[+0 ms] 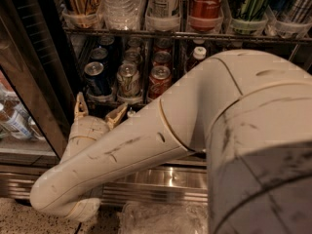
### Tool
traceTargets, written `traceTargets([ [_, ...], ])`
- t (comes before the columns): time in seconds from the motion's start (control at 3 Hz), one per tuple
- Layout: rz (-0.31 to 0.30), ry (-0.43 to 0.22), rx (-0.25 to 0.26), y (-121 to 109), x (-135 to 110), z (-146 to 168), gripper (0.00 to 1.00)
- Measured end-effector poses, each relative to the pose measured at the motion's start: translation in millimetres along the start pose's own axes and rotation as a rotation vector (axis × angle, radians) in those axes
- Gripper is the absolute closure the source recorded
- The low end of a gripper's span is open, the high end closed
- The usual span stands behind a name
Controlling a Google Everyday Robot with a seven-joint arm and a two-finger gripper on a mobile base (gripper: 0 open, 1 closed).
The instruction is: Pick pepsi can from middle shelf of fridge
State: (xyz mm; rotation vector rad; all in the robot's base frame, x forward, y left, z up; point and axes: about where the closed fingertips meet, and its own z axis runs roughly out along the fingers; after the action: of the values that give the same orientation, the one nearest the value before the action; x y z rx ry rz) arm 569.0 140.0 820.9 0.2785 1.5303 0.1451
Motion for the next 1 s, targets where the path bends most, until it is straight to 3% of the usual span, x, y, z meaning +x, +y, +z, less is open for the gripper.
traceTargets([
  [1.0,-0.078,-0.034,-0.022,5,-12,29,0.20],
])
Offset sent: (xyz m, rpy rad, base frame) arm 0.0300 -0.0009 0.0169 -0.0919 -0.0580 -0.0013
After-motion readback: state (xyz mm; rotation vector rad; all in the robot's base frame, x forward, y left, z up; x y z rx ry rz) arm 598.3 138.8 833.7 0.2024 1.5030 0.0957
